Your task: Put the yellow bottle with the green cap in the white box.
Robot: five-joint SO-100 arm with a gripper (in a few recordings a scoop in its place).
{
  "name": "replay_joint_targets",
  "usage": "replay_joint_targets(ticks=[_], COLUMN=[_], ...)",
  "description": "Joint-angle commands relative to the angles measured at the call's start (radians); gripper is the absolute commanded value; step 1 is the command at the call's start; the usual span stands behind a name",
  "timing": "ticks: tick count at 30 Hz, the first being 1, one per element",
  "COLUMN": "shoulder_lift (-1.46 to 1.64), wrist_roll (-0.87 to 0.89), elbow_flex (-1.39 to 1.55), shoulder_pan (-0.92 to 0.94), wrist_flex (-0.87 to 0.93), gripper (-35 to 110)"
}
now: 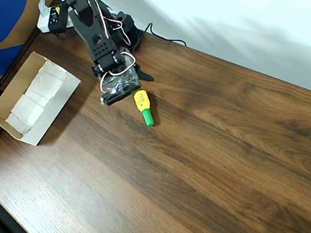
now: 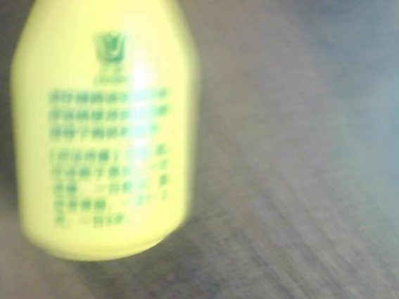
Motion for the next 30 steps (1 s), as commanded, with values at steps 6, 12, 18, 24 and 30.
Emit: replay_joint_targets(ticks=[6,12,18,24,30], shoulder_lift=[0.074,0.074,0.046,0.017,-0.048], wrist_roll=[-0.075,-0.138,-0.112,-0.083,-0.091], elbow_flex=[-0.046,-0.064,-0.117,-0.058,-0.008], shoulder_pan=[0.084,0.15,0.216,0.285,0.282], wrist_flex=[-0.097,-0.202,-0.328,-0.541,-0.589], gripper=[42,44,43,43,43])
